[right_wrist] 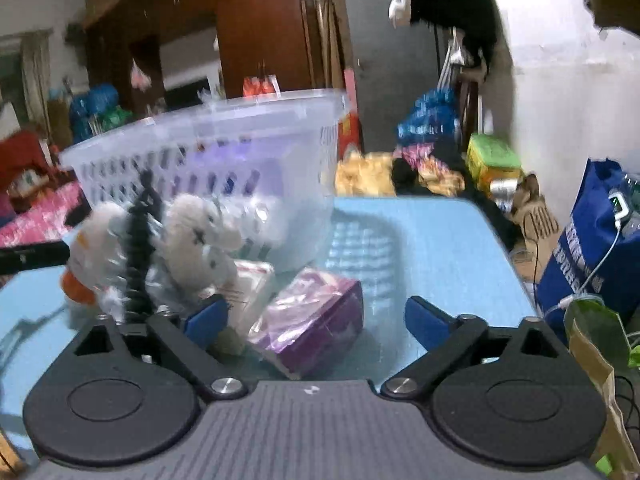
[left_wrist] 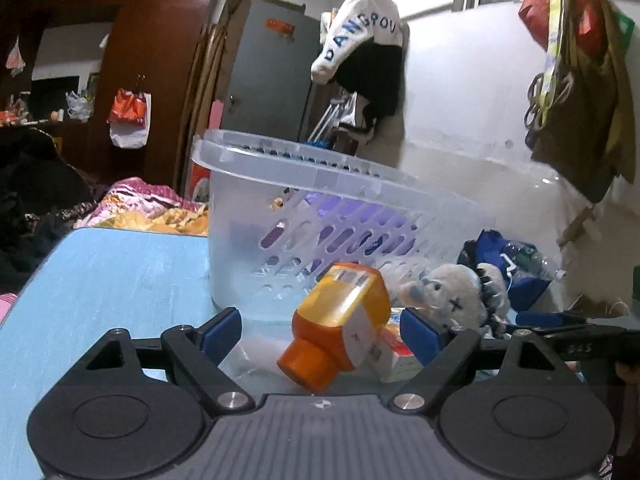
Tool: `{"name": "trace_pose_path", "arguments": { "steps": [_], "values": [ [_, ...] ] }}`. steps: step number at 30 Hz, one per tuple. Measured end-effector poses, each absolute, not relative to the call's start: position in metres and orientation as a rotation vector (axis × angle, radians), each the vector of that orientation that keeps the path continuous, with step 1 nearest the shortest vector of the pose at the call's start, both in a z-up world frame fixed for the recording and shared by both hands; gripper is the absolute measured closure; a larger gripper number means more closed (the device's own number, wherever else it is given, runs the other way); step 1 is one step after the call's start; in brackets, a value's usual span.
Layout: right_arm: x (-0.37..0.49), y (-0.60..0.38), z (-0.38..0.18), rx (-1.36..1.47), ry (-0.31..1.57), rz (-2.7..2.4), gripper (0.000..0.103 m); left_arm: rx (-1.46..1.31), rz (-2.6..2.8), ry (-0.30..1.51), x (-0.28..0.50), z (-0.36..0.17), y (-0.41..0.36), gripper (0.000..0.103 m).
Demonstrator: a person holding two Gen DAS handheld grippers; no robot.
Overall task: Organize objects
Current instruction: 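Grasp the orange-capped bottle with the left tool while the right grasps the purple box, then release the bottle into the basket with the left tool while the right drops the box in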
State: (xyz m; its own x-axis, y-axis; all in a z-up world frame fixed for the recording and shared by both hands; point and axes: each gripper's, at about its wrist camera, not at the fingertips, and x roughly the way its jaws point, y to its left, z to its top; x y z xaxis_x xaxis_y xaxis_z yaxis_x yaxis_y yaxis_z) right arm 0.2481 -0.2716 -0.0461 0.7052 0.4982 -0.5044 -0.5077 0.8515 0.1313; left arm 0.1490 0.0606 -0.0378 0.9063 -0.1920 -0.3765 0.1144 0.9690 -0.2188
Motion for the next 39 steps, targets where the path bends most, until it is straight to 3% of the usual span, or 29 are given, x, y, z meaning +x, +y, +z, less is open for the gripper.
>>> {"name": "trace_pose_path", "arguments": {
  "steps": [8,12,15,25,28,39],
  "values": [
    [0.248,-0.286,-0.052,0.062,0.588,0.632,0.03,-0.155,-0.19,0.511,0.166,-0.048,0.053,0.016],
    [0.248,-0.292,-0.054,0.104,0.597,0.651,0.039,-0.208,-0.21,0.529,0.167,-0.052,0.062,0.041],
    [0.25,-0.294,-0.053,0.12,0.598,0.642,0.043,-0.209,-0.212,0.536,0.168,-0.053,0.061,0.043],
    [0.25,-0.292,-0.051,0.107,0.585,0.604,0.045,-0.155,-0.19,0.555,0.17,-0.053,0.049,0.045],
    [0.244,-0.296,-0.049,0.121,0.536,0.599,0.045,-0.131,-0.206,0.508,0.161,-0.051,0.044,0.054],
    [0.23,-0.306,-0.039,0.184,0.4,0.618,0.046,-0.168,-0.237,0.354,0.134,-0.04,0.054,0.056]
  ]
}}
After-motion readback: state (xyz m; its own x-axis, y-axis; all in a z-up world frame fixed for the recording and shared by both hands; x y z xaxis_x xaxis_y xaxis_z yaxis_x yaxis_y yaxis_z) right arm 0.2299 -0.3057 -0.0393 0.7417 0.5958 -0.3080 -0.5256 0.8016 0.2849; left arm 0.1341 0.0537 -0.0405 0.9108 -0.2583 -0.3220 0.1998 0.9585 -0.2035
